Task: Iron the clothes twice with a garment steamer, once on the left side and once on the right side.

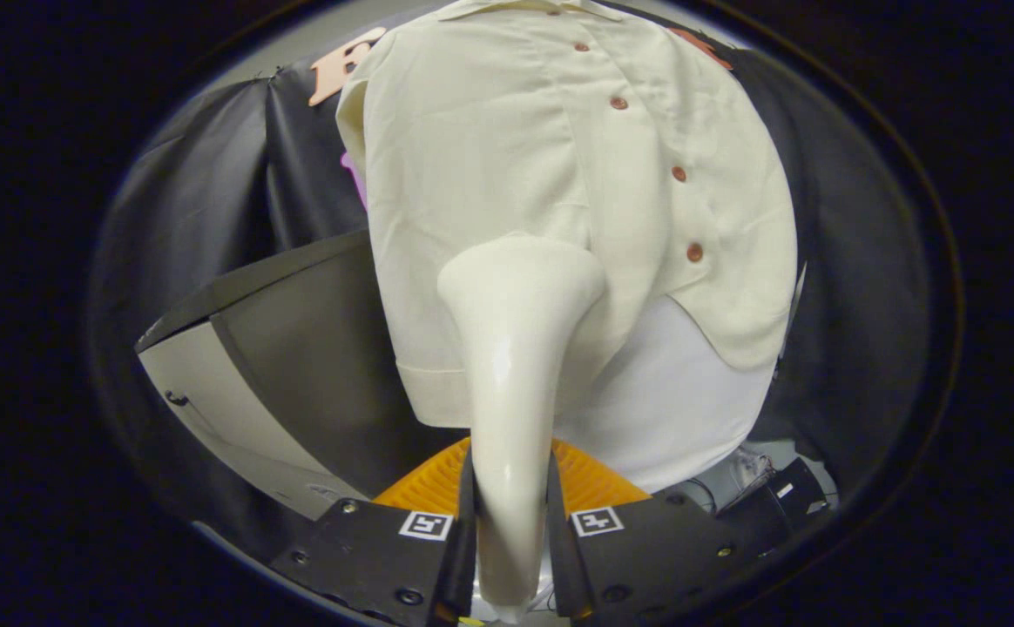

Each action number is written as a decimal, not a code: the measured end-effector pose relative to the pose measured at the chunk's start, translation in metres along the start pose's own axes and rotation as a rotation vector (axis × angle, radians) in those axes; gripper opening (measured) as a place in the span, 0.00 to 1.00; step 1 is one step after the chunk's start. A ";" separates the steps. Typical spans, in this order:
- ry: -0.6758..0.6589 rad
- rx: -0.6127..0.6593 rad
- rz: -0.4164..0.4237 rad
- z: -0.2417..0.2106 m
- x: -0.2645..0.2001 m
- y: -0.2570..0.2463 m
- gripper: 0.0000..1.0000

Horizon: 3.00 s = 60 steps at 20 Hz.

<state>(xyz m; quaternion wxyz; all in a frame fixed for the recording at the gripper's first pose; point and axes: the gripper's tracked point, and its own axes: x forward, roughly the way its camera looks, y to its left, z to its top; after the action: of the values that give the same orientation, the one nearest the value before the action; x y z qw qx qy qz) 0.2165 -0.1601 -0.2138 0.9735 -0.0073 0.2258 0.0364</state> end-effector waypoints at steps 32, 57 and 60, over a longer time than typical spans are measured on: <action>-0.148 -0.022 -0.056 0.157 -0.135 -0.074 0.35; -0.175 0.049 -0.093 0.342 -0.077 -0.183 0.35; -0.122 0.052 -0.112 0.307 -0.066 -0.188 0.35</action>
<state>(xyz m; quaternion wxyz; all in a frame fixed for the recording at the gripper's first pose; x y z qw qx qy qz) 0.3060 -0.3426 0.0911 0.9858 0.0074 0.1662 -0.0236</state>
